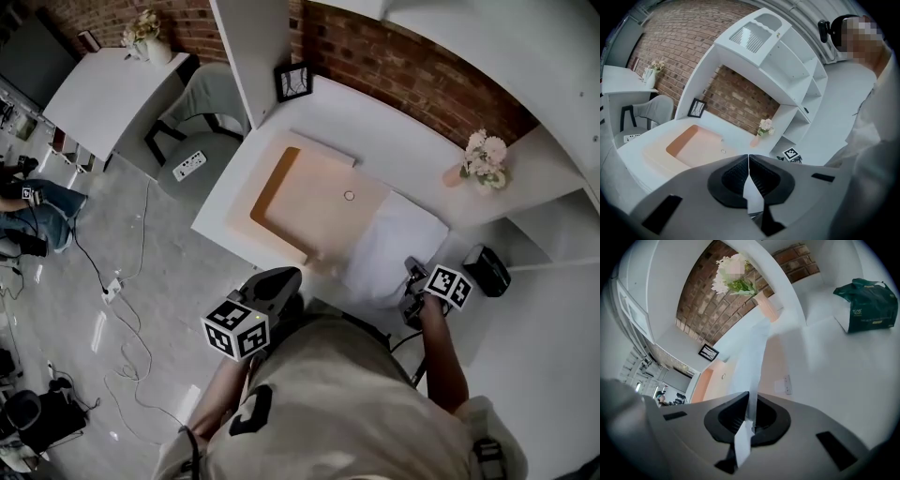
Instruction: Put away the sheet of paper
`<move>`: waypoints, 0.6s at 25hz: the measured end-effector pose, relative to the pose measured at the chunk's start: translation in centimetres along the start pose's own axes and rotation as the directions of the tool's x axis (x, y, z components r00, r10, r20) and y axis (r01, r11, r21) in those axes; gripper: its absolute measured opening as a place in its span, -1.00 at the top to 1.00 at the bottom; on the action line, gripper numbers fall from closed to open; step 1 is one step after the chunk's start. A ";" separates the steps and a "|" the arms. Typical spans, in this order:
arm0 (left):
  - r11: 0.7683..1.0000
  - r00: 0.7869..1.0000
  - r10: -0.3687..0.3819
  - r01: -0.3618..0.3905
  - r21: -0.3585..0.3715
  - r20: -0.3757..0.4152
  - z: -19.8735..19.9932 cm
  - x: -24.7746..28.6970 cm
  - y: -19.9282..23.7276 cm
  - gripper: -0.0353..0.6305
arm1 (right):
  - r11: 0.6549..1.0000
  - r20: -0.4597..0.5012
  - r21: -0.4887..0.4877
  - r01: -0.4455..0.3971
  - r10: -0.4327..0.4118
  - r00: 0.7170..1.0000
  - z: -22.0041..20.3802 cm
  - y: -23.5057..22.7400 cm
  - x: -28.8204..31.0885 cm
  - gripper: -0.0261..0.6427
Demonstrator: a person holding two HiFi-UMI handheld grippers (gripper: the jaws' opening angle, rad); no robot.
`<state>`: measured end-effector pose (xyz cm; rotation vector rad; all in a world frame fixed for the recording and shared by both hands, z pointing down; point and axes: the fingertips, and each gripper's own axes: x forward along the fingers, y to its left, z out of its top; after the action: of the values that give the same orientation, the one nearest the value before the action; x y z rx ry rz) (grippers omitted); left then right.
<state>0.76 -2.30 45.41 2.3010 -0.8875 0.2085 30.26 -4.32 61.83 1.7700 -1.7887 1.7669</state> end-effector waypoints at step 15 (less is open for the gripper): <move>0.999 0.998 -0.045 0.046 0.006 -0.040 -0.3 1.8 -1.2 0.83 | 1.000 -0.037 0.002 -0.005 0.005 0.999 0.4 -0.7 1.3 0.84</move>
<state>2.92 -2.48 45.68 2.3133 -0.8150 0.2368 30.54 -5.18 63.05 1.7231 -1.7792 1.7915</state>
